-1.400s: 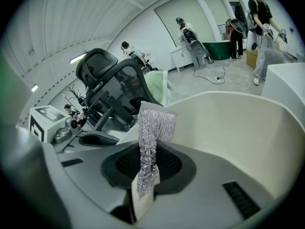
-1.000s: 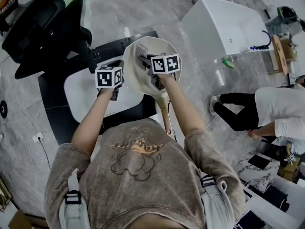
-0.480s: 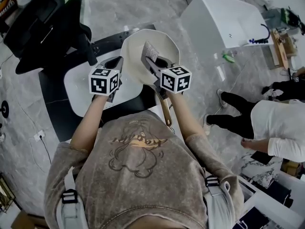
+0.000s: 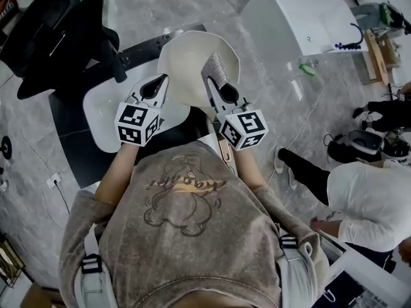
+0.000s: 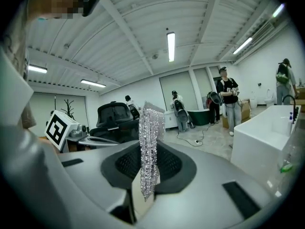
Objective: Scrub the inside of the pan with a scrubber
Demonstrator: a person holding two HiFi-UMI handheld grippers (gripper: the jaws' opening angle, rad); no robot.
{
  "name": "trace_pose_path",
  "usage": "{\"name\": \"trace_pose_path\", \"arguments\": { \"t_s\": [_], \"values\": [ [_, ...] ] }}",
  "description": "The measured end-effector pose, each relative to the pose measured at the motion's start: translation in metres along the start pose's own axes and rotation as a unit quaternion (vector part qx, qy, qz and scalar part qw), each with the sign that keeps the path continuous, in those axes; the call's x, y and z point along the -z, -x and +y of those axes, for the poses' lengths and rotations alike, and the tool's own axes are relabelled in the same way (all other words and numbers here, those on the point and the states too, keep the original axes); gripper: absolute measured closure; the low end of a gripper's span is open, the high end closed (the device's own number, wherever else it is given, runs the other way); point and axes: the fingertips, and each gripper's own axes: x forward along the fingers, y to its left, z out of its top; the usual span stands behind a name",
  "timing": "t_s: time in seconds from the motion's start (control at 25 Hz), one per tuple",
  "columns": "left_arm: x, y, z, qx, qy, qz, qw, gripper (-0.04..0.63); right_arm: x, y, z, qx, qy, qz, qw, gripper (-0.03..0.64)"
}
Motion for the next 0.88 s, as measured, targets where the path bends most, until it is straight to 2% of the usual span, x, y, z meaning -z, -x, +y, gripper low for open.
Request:
{"name": "trace_pose_path", "arguments": {
  "t_s": [0.28, 0.88],
  "values": [
    [-0.018, 0.012, 0.005, -0.015, 0.009, -0.044, 0.9989, 0.578, -0.014, 0.011, 0.008, 0.005, 0.032, -0.034, 0.999, 0.543],
    [-0.018, 0.010, 0.009, -0.026, 0.010, -0.048, 0.9985, 0.578, -0.003, 0.009, 0.008, 0.014, 0.032, -0.028, 0.999, 0.543]
  ]
}}
